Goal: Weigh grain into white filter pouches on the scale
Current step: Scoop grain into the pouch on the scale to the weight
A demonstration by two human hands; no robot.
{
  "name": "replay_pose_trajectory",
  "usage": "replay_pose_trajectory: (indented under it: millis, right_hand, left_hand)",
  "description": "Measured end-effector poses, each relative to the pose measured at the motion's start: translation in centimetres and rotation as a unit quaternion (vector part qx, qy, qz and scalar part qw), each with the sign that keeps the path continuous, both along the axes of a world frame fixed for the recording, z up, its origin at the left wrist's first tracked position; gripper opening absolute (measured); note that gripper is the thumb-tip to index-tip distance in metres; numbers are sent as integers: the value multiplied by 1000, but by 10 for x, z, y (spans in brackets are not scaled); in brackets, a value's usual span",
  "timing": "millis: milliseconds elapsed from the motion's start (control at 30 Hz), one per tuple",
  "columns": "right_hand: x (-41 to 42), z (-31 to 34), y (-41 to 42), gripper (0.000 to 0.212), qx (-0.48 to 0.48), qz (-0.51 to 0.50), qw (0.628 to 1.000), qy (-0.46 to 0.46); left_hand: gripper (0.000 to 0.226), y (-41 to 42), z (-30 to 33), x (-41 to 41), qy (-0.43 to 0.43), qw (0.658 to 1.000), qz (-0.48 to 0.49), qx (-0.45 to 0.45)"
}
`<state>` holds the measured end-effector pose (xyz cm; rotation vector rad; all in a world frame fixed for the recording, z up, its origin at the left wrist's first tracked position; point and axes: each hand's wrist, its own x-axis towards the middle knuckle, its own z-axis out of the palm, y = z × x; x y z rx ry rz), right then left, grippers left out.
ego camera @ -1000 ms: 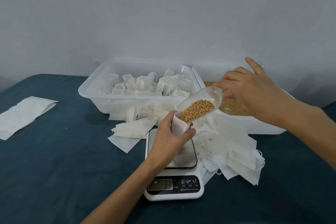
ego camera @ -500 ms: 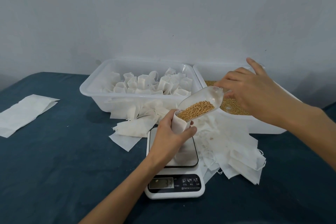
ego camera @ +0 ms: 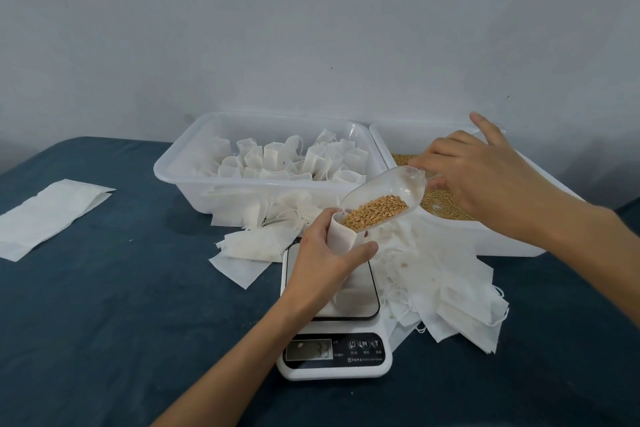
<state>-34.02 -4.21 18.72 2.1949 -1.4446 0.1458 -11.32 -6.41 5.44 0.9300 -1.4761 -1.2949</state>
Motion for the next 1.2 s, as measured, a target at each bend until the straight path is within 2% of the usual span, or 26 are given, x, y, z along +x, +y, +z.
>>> replay_pose_trajectory:
  millis: [233,667,1200]
  right_hand:
    - [-3,-3,-3,35,-29,20,999,-2]
    - [-5,-6,-6,39,-63,45,997,5]
    - [-6,-7,-7,38,-67,52,996,8]
  left_hand:
    - [51,-1,0,0,-1,1000,3,0]
    - [44,-2,0,1,-16,1000,10,-2]
    - [54,-2,-2,1,-13,1000,8,0]
